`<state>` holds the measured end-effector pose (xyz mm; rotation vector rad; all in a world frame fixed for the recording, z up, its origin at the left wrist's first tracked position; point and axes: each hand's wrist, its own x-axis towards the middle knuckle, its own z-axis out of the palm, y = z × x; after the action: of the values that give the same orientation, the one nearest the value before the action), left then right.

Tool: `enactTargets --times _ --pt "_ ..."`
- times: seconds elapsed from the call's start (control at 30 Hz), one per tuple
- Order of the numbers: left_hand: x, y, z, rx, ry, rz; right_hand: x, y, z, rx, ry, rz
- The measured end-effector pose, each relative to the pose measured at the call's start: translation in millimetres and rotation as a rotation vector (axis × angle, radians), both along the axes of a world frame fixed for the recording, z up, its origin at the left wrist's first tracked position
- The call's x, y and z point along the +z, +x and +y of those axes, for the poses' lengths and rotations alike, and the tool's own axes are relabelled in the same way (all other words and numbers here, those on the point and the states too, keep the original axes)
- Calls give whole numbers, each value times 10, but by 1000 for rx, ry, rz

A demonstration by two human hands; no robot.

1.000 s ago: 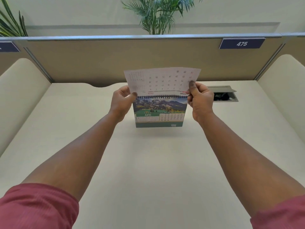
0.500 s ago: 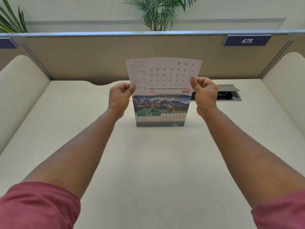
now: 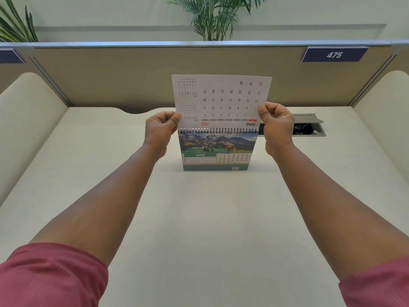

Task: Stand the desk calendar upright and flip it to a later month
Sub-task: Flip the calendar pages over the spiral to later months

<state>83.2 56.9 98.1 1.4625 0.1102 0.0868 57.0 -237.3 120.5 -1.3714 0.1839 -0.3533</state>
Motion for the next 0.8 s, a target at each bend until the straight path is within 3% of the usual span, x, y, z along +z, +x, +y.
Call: enactTargets --times 0.8 --pt "20 21 -76 82 8 30 -121 75 -28 -13 -19 180"
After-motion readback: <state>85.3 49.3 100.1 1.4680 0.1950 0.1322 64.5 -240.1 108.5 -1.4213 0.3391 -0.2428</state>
